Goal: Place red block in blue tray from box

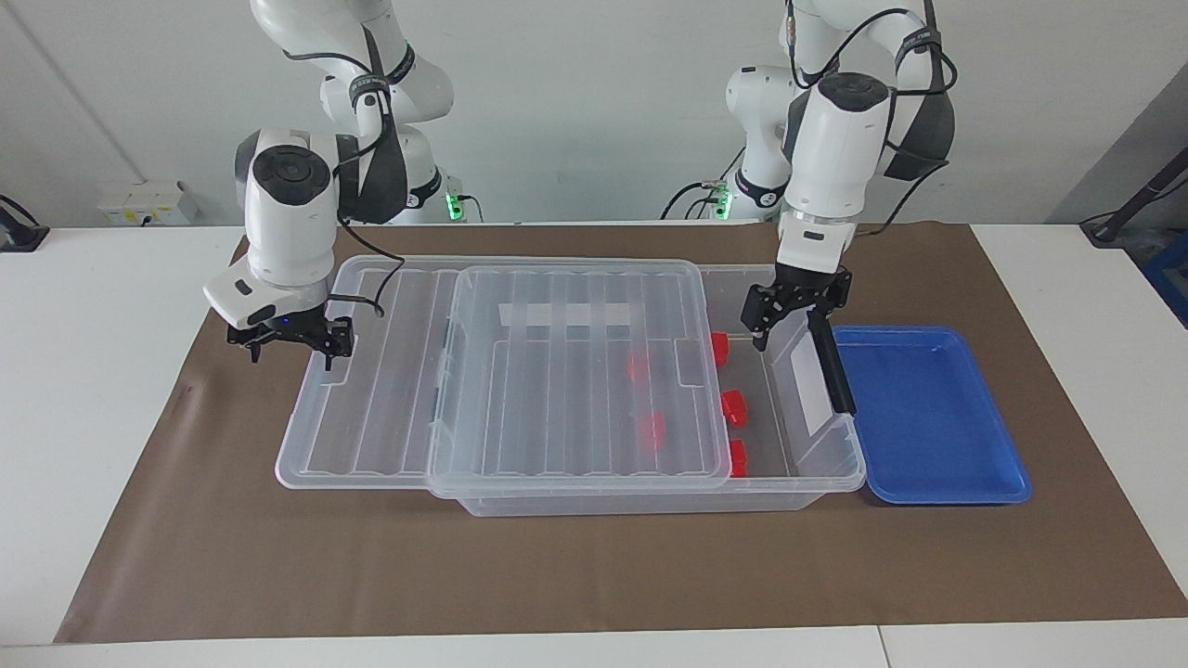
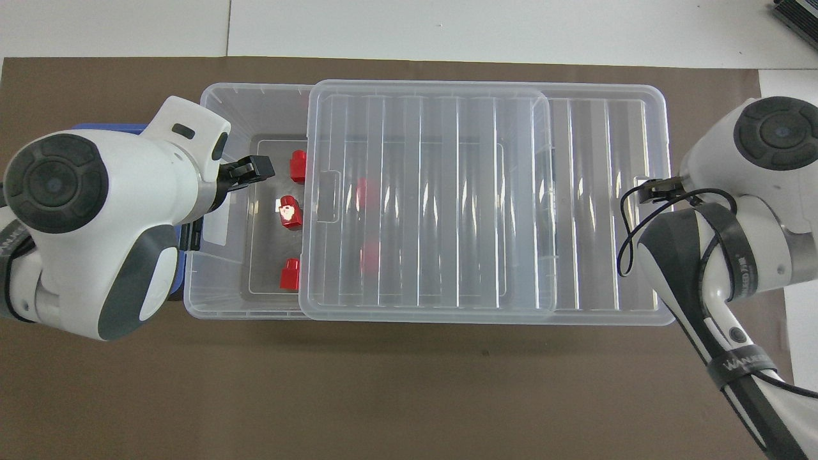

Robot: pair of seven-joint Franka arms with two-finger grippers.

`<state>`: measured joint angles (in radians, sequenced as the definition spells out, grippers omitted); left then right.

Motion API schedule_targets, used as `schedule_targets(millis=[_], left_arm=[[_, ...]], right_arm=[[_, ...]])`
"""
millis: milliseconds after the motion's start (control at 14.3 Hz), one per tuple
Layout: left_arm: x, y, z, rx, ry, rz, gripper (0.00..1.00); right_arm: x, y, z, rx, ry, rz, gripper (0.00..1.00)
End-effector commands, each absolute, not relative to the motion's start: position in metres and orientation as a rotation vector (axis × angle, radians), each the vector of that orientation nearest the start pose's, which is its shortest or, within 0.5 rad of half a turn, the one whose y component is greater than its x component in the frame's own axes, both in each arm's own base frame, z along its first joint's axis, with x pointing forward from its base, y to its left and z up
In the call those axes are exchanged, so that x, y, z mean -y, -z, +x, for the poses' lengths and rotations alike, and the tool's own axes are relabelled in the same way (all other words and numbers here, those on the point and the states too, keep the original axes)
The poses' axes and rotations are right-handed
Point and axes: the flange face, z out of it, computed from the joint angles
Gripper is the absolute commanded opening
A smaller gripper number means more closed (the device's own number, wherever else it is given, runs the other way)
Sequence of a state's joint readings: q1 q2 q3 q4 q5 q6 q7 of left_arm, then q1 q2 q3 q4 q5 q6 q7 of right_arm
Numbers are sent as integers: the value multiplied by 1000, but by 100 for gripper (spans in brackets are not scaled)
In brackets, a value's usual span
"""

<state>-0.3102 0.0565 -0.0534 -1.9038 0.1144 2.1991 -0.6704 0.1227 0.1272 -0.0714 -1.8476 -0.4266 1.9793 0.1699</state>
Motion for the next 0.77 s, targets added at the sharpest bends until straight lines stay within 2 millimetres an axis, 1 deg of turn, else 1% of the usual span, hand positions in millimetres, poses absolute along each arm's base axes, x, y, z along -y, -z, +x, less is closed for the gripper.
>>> schedule_targets(millis=[0, 70, 279, 488, 558, 628, 698], left_arm=[[215, -474, 565, 363, 439, -3104, 100], [214, -470, 565, 360, 439, -3103, 100], [218, -451, 570, 353, 432, -3108, 100], [220, -424, 572, 347, 413, -3109, 100], [227, -410, 572, 320, 399, -3099, 100], [230, -403, 573, 319, 410, -3087, 100], [232, -392, 575, 356, 406, -3080, 100]], right_arm=[[8, -463, 594, 97, 45, -3578, 100], [9, -464, 593, 103, 47, -3588, 100], [12, -466, 593, 126, 49, -3619, 100], [12, -467, 593, 146, 46, -3642, 100], [14, -466, 593, 148, 41, -3642, 100], [14, -467, 593, 144, 36, -3644, 100], [12, -471, 594, 136, 36, -3643, 100]])
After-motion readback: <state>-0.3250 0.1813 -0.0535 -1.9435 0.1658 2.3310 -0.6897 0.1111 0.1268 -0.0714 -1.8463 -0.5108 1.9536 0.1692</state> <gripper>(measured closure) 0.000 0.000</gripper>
